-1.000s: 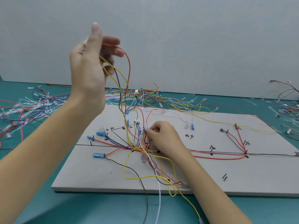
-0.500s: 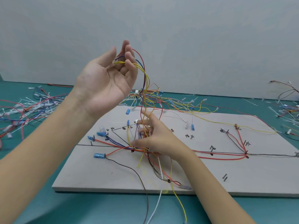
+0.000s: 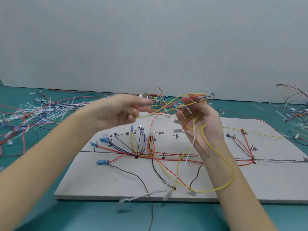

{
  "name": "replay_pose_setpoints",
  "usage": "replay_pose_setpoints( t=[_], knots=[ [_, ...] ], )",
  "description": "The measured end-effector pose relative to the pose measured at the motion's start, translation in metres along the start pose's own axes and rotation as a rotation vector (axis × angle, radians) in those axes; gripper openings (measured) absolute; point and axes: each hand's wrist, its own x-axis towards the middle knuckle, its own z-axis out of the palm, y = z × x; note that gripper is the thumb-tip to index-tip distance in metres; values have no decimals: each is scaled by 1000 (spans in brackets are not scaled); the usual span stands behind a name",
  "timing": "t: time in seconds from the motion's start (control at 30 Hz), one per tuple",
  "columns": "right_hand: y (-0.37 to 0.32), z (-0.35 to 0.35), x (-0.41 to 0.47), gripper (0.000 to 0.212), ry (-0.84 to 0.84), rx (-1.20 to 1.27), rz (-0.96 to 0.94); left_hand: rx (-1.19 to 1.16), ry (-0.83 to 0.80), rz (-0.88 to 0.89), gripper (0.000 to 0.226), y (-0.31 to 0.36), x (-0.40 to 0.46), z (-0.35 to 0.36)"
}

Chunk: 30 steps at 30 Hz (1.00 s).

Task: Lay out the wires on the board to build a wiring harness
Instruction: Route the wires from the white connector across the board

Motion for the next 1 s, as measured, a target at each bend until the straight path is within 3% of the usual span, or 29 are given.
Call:
replay_pose_setpoints(
  t=[0.1, 0.17, 0.23, 0.37, 0.5, 0.7, 1.0],
  knots=[
    [4, 3, -2, 45, 47, -2, 35, 175, -61, -105, 13, -24, 11, 0],
    [9, 4, -1, 39, 90, -20, 54, 261, -13, -120, 18, -35, 18, -2],
    [10, 2, 0, 40, 114, 6, 66, 336, 30, -90, 29, -41, 23, -6],
    [3, -6, 2, 15, 146, 163, 63, 553, 85, 10, 17, -49, 21, -12],
    [1, -13, 3, 13, 154, 208, 92, 854, 132, -1, 40, -61, 22, -4],
    [2, -16, 6, 22, 186, 193, 114, 878, 172, -86, 46, -74, 23, 7],
    [1, -15, 4, 20, 194, 159, 134, 795, 122, -105, 30, -72, 22, 9]
  ],
)
